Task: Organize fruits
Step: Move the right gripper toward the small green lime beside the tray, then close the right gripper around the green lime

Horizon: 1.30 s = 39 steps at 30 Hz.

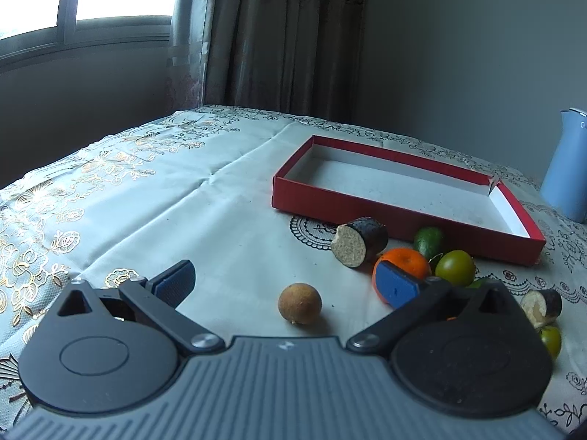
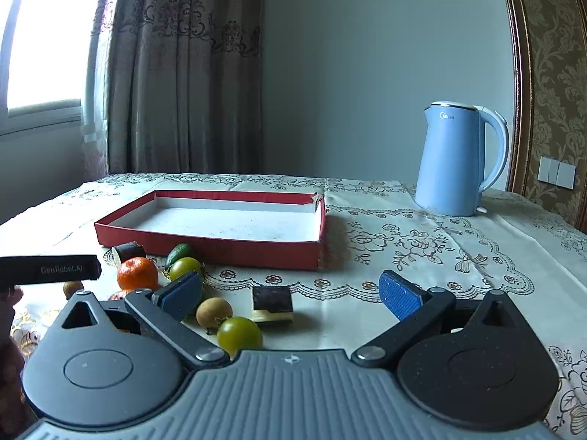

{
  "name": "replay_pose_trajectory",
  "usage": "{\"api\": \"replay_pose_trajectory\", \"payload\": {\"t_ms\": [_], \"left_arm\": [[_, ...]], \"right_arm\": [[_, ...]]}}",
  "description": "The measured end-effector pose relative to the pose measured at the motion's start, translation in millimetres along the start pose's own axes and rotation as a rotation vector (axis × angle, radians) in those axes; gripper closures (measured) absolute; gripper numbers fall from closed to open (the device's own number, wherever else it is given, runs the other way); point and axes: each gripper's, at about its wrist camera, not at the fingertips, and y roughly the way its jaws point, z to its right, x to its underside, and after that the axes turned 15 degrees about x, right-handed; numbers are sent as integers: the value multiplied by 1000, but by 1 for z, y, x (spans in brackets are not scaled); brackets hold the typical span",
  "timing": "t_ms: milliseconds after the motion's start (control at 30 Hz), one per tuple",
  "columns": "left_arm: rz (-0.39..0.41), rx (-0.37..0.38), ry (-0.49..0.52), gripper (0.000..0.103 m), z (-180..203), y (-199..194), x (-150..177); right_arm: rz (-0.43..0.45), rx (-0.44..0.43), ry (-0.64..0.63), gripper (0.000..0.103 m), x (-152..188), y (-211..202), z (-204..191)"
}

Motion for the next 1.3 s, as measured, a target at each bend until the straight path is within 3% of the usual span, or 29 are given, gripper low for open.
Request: {"api": "replay_pose_trajectory", "payload": {"t_ms": [333,633,800,967,1067,1300], "left_arm": [[-6,0,-16,0,-6,0,-2],[32,-86,47,0,-31,-8,-8],[32,-72,-4,0,-44,-7,-10],[28,-51,-9,0,-45,-7,-9],[31,-36,-36,0,-49,-9,-9],[30,-25,-60,0,-53,-10,-10]], "right_arm": [[-22,-20,3,0,4,6,14],[-10,-37,-36,0,-7,17,24],[-23,-87,-15,0,-13,21,32],[-43,-98,-28,13,-13,25,32],[-74,-147,-54,14,-10,24,28],[-90,-223,-218,36,3,15,-8]]}}
